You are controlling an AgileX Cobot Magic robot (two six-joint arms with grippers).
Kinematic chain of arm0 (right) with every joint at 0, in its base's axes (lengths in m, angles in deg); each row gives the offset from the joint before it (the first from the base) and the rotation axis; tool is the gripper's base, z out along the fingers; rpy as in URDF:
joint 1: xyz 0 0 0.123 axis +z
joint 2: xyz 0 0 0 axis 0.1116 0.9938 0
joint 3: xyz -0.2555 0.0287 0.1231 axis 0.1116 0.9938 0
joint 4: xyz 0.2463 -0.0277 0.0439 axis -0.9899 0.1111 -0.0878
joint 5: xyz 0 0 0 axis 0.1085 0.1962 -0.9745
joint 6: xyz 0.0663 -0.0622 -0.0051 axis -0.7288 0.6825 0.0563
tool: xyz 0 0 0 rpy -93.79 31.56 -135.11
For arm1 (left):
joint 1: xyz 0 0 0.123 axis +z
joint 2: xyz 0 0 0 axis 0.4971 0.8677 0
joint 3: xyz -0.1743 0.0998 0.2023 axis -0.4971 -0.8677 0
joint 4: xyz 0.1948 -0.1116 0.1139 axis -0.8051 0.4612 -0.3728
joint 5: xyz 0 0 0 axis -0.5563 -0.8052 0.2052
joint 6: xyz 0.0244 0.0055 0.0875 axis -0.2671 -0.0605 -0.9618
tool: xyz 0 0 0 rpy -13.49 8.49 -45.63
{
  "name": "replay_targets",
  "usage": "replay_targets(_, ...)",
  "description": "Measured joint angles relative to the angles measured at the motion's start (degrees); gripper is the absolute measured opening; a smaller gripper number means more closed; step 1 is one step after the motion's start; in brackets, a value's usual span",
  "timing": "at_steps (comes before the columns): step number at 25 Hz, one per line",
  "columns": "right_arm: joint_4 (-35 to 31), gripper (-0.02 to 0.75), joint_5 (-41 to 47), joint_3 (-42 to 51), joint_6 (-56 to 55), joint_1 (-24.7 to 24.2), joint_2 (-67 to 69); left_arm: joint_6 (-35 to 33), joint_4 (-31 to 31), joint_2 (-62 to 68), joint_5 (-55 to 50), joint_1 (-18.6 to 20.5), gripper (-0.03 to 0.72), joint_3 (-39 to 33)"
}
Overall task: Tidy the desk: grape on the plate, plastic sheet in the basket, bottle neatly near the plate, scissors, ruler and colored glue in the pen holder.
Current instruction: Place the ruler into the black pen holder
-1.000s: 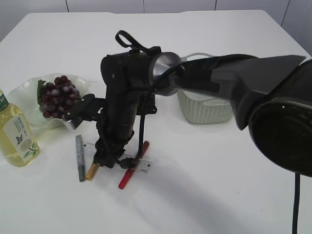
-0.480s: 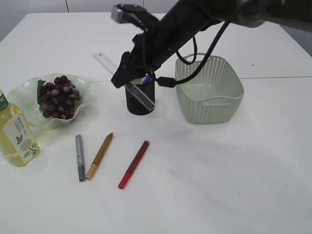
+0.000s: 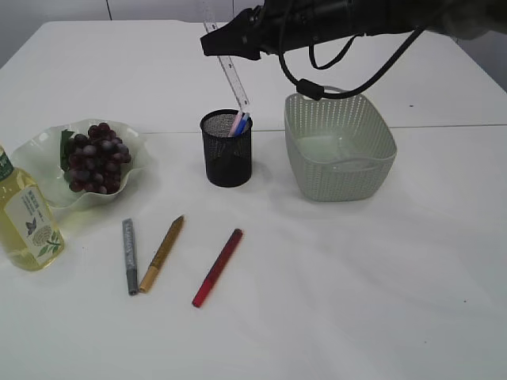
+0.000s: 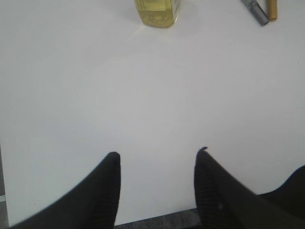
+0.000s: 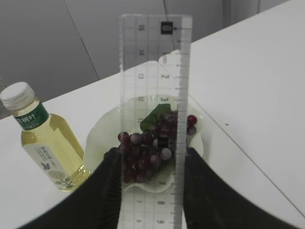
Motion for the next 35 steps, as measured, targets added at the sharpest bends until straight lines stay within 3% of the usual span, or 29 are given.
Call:
replay_targets(7, -14.9, 0.262, -0.7, -0.7, 12.1, 0.0, 6.0, 0.0, 0.0, 0.0, 0.0, 0.0, 0.370, 0.0)
replay_targets(11, -19.0, 0.262, -1.7, -3.5, 16.2, 0.0, 9.1, 0.0, 0.0, 0.0, 0.0, 0.0, 0.370, 0.0)
replay_targets(22, -20.5, 0.262, -3.3, -9.9, 19.8, 0.0, 15.9, 0.0, 0.0, 0.0, 0.0, 0.0, 0.370, 0.0)
replay_targets(35, -21.4, 0.269, -8.0, -10.3, 20.7, 0.0, 18.1, 0.0, 0.0, 0.0, 0.0, 0.0, 0.370, 0.0)
